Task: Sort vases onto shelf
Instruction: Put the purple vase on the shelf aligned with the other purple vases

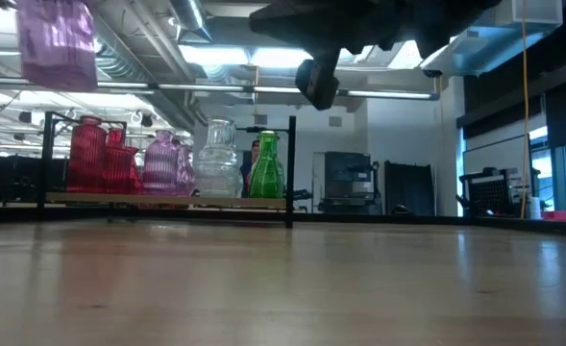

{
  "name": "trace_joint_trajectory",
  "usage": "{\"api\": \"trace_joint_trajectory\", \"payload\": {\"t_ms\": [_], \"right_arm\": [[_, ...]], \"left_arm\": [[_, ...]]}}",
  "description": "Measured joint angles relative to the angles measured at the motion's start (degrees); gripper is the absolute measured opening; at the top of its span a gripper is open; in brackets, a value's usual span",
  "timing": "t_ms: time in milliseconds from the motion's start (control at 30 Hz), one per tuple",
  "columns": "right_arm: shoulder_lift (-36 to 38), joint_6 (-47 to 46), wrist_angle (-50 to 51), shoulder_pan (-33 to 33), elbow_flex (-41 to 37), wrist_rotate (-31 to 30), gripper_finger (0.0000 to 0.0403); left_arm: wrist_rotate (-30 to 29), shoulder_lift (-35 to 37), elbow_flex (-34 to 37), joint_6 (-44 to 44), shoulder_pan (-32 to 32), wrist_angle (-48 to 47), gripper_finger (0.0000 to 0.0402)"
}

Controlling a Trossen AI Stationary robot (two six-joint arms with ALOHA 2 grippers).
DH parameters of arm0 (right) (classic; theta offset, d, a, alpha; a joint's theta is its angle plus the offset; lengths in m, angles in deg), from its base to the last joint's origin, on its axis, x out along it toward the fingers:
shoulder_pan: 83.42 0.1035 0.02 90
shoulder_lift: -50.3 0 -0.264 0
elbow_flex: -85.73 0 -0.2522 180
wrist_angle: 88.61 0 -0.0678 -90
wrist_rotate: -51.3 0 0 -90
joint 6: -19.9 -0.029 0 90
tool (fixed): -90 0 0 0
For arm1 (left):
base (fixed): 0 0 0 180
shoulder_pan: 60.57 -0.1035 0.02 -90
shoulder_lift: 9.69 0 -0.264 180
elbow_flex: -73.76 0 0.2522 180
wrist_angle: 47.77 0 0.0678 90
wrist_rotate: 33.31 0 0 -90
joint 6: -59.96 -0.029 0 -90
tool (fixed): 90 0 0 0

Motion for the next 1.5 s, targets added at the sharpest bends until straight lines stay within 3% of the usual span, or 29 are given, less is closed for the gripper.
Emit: {"api": "trace_joint_trajectory", "payload": {"t_ms": [233,500,733,967,1200,1500], "right_arm": [[1.73,-0.07,0.13,-0.02,0.0,-0.43,0.0],[1.91,-0.66,0.31,-0.07,0.0,-0.45,0.0],[2.79,-1.51,0.98,-0.07,0.02,-0.45,0.0],[3.53,-1.32,1.49,-0.07,0.0,-1.55,0.0],[3.9,-1.09,1.31,-0.07,0.0,-1.55,0.0],[7.12,0.68,3.75,0.0,0.0,-2.01,0.0]], "left_arm": [[1.26,-0.01,-2.58,-11.53,-12.0,-5.96,0.0025],[2.52,0.0,-5.38,-23.52,-32.02,-10.24,0.0025],[0.08,0.0,-5.38,-24.02,-43.47,-10.87,0.0025],[-0.34,-0.83,-3.82,-19.96,-47.98,-8.67,0.0025],[2.86,-0.81,2.57,-11.36,-48.47,-0.84,0.0025],[3.1,-0.52,4.87,-10.18,-52.41,1.15,0.0025]]}}
